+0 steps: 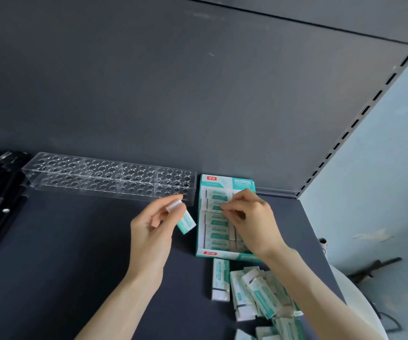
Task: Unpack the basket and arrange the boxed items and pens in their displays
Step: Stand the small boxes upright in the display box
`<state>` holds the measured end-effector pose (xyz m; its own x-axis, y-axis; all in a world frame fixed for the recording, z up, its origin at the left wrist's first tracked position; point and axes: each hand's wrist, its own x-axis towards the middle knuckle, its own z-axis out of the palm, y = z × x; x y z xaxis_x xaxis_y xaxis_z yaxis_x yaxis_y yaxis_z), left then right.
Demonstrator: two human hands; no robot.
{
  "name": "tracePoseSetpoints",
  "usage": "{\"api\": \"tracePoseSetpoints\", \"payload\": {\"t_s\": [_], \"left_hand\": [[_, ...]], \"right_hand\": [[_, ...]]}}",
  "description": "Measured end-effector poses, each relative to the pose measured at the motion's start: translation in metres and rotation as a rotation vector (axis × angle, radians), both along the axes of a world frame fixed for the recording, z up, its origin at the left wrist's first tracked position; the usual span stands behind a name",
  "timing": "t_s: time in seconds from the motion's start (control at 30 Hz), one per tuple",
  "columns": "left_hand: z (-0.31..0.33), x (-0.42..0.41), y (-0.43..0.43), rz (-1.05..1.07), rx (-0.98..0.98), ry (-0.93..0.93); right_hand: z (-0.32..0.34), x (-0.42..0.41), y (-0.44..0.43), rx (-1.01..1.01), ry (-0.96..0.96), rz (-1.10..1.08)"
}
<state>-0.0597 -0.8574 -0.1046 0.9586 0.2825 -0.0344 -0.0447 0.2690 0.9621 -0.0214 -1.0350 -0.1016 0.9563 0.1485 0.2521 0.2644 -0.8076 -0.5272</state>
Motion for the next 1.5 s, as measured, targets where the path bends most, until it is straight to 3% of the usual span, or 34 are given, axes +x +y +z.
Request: {"api": "tracePoseSetpoints", "payload": {"t_s": [0.2,0.3,0.37,0.47,0.73,0.87,1.03,1.3,1.5], "left_hand": [[-0.002,-0.002,-0.004,-0.003,0.011,-0.025],[-0.002,-0.001,-0.003,-0.010,0.000,-0.038],[-0.002,0.000,-0.002,-0.024,-0.024,-0.040],[-0.001,-0.001,-0.005,-0.071,-0.035,-0.047],[0.001,-0.004,-0.007,-0.140,0.182,-0.108],[-0.005,-0.006,-0.005,-0.227,0.490,-0.001],[-0.010,-0.010,-0.006,-0.419,0.704,0.109],[-0.010,-0.011,-0.009,-0.418,0.772,-0.039],[-0.013,-0.009,-0.008,-0.397,0.777,-0.039]], "right_hand": [[0.002,-0.002,-0.002,-0.011,0.039,0.012],[0.011,-0.010,-0.002,0.276,0.042,-0.005],[0.020,-0.017,-0.001,0.491,0.145,0.029],[0.027,-0.030,0.003,0.627,0.258,0.161],[0.030,-0.039,0.000,0.443,-0.064,0.220],[0.023,-0.031,-0.022,0.308,-0.127,0.028],[0.015,-0.027,-0.043,0.109,-0.166,-0.111],[0.009,-0.014,-0.040,-0.119,-0.114,-0.150],[0.004,-0.008,-0.034,-0.194,-0.094,-0.099]]}}
